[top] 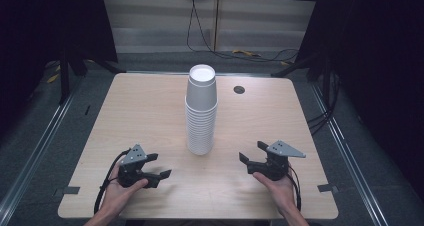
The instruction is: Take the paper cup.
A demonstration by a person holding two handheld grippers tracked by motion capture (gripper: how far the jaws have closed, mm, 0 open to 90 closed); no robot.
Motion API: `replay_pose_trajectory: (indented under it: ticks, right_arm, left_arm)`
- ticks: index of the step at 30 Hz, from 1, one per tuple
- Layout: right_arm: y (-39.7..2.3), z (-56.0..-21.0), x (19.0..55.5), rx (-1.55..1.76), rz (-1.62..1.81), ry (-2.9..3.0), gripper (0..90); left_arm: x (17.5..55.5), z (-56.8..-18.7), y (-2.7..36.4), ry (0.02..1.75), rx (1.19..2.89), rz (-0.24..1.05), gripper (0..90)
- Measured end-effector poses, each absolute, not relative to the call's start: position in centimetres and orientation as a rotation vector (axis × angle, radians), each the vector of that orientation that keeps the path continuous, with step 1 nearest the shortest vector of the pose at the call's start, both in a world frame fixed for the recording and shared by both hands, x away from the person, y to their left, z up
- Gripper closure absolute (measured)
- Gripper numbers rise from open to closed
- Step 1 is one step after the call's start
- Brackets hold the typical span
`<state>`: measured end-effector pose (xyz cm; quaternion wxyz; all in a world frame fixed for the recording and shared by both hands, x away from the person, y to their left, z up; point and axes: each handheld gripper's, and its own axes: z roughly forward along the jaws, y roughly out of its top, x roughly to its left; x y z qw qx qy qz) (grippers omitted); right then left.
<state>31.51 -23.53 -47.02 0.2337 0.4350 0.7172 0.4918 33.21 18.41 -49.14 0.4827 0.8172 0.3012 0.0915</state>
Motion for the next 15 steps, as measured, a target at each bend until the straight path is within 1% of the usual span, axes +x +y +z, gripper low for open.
replay_pose_trajectory:
  ticks: [7,10,13,14,15]
  right_arm:
    - [-22.91,-46.81,31.46,1.144,1.345,1.99,13.9]
    - [-22.82,-46.57,31.43,1.117,1.339,2.031,17.9]
    - [-22.9,-46.46,31.51,1.118,1.377,2.051,16.8]
    - [-22.99,-46.07,31.59,1.098,1.384,2.063,14.2]
    - [-22.99,-46.07,31.59,1.098,1.384,2.063,14.2]
  left_arm:
    - [33.19,-48.96,18.26,0.715,1.972,0.207,19.0]
    - [33.47,-49.13,18.21,0.733,1.976,0.194,18.4]
    - [33.58,-49.14,18.26,0.75,1.968,0.168,18.4]
    - [33.69,-49.12,18.34,0.767,1.945,0.146,18.4]
    - [33.69,-49.12,18.34,0.767,1.945,0.146,17.8]
